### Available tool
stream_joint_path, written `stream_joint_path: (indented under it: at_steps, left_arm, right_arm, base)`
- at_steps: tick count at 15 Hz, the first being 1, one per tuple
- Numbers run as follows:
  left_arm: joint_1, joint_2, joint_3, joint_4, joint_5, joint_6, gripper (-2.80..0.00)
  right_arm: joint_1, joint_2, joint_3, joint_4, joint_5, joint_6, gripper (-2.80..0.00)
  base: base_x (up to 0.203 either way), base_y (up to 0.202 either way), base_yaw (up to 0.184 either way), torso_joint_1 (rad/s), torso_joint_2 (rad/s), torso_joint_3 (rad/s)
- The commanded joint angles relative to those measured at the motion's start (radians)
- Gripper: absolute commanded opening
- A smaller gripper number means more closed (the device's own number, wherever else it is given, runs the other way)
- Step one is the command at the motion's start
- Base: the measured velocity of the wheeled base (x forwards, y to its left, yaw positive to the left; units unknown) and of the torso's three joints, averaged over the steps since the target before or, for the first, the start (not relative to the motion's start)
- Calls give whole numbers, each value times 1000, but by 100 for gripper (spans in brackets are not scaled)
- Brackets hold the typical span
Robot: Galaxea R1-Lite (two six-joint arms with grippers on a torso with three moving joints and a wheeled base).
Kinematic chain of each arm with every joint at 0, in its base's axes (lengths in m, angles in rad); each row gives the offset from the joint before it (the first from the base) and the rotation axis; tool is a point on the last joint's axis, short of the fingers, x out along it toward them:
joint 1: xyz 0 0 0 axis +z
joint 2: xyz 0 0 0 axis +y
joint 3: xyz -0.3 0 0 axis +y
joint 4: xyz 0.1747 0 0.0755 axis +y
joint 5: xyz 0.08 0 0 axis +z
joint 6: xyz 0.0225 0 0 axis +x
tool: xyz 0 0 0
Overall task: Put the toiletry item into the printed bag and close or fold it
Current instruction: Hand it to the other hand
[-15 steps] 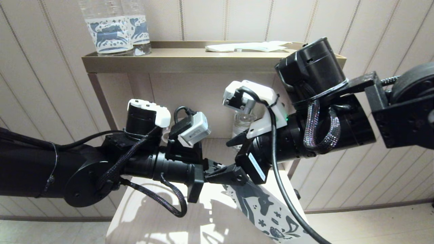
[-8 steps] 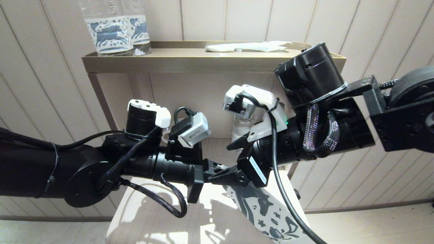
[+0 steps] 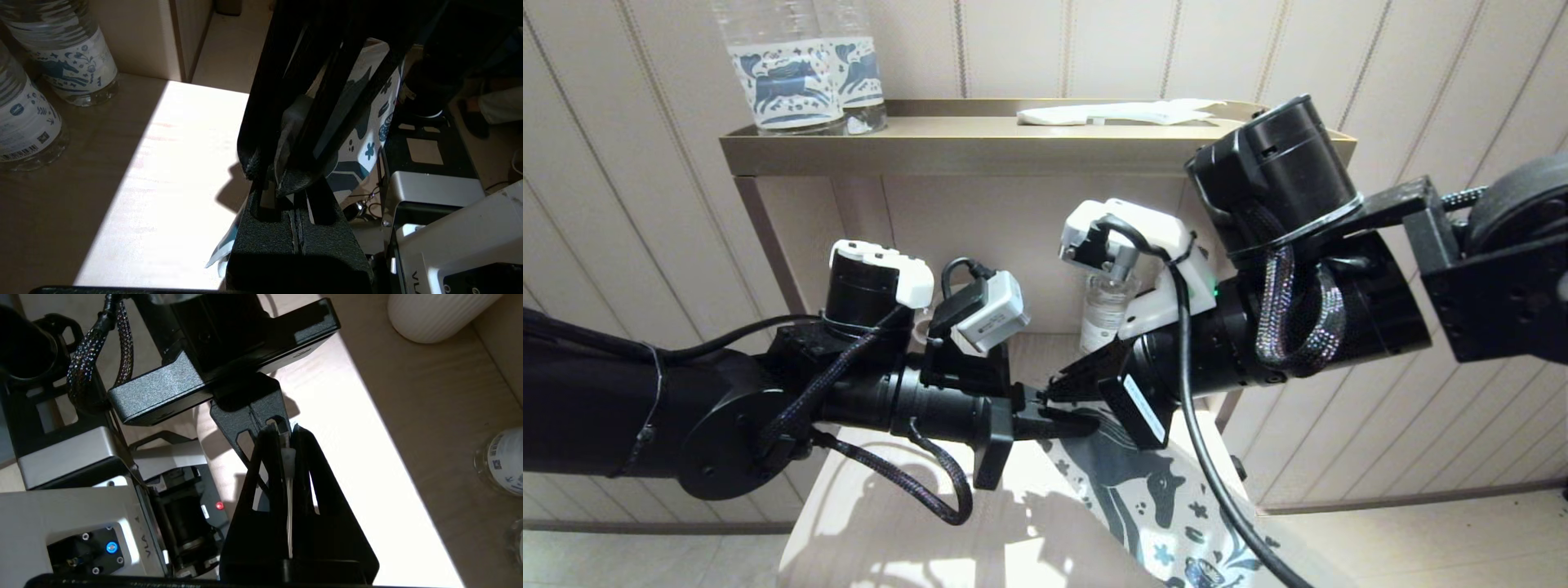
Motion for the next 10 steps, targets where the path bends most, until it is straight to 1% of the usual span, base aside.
stream_joint_path:
  at_steps: [1,5,10]
  left_arm:
    - [-1,0,2,-3,-5,2,-280]
    - [-1,0,1,-3,-5,2,-280]
    - [-1,-6,1,-1,-5,2,-280]
  right_arm:
    - [0,-2,0,2,3,-2,-280]
    - [0,-5,23,3,3,-3,-280]
    - [-1,-38,86,2,0,-13,-280]
  base:
    - [0,0,0,0,0,0]
    - [0,0,0,0,0,0]
    - [0,0,0,0,0,0]
